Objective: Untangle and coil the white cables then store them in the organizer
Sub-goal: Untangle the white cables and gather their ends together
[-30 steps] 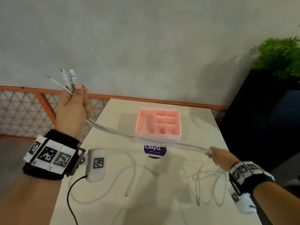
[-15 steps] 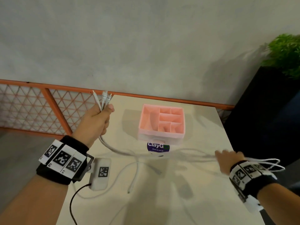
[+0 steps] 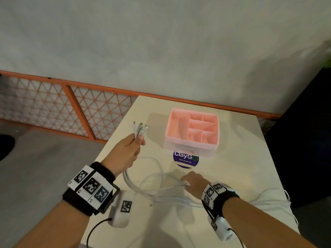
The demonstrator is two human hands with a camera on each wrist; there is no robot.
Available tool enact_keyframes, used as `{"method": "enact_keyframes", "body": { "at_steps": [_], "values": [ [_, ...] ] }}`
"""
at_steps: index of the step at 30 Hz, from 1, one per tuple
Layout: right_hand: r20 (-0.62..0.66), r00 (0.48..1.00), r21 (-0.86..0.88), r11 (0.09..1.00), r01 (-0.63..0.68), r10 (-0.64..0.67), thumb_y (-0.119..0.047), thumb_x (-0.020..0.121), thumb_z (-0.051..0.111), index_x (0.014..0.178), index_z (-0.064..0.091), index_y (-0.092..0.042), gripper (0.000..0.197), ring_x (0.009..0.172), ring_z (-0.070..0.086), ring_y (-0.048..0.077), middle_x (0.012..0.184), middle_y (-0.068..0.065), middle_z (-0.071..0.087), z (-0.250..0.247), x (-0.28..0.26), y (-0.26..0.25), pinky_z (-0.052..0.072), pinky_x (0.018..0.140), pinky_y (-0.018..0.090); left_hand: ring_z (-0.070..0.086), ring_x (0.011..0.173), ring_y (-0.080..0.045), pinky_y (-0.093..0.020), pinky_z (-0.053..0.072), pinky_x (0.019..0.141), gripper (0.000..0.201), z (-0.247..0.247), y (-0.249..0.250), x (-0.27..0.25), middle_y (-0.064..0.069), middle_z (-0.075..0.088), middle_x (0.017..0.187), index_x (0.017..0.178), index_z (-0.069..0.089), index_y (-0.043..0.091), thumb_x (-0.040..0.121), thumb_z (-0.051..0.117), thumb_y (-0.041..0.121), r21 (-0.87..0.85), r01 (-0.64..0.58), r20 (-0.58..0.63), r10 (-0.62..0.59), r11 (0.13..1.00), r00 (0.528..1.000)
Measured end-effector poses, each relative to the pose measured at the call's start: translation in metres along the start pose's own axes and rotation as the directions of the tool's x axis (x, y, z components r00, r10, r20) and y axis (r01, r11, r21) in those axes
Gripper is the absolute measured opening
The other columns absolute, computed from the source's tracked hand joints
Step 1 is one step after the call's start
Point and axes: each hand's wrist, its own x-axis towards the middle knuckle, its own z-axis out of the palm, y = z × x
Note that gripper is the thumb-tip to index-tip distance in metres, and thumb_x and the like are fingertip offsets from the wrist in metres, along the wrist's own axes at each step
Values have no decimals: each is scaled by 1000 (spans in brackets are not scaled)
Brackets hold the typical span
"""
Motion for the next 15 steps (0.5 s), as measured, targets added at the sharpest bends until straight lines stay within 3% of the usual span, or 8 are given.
{"method": "enact_keyframes", "body": {
  "at_steps": [3,4,5,6,7,9,11,15],
  "values": [
    [46,998,-170,984,55,-48,-22,88,54,114,62,-17,28,113,50,38,120,16,56,7,8,-15,46,91,48,18,45,-7,-25,12,44,31,-5,-3,-5,11,28,51,81,51,16,97,39,39,18,45,37,-46,999,998],
    [159,987,-145,989,6,18,-26,76,72,97,70,-17,23,100,56,38,104,14,66,7,11,-20,51,76,49,18,44,-7,-25,12,44,31,-8,-5,-7,10,28,51,82,51,16,97,39,39,27,61,42,-62,998,997],
    [127,991,-186,982,-16,41,-29,61,84,82,73,-19,26,89,61,36,90,10,70,10,14,-20,53,64,47,18,44,-7,-24,13,43,30,-11,-8,-8,10,28,50,82,51,15,97,39,38,35,78,40,-79,996,996],
    [109,994,-234,972,9,17,-27,60,85,83,73,-19,27,92,60,37,95,10,70,11,18,-19,52,66,49,18,44,-7,-24,13,43,30,-13,-10,-9,11,28,50,82,52,15,97,39,39,39,94,32,-95,995,995],
    [92,994,-254,964,73,-51,-20,74,73,102,69,-16,28,107,52,40,116,12,62,8,17,-20,48,81,52,19,43,-7,-23,13,42,30,-16,-12,-10,11,28,50,82,52,15,97,39,38,37,107,20,-108,994,994],
    [14,997,-311,948,75,-74,-4,87,43,131,46,-8,44,123,35,35,144,9,32,14,20,-10,40,100,42,19,43,-6,-22,13,42,30,-19,-15,-11,11,28,50,82,51,15,98,39,37,31,118,-4,-118,993,993],
    [-88,993,-277,960,50,-77,5,85,35,131,42,-4,48,117,38,32,143,9,29,17,23,-4,45,96,36,19,43,-7,-22,14,42,30,-20,-17,-11,11,28,51,82,52,15,98,39,37,26,120,-27,-119,992,993],
    [-179,984,-129,990,-48,24,4,90,35,120,51,-3,35,112,50,29,128,13,49,18,30,3,46,94,34,19,45,-8,-21,14,42,28,-20,-18,-9,7,29,55,86,56,15,98,39,33,-35,132,-41,-134,991,990]
  ]
}}
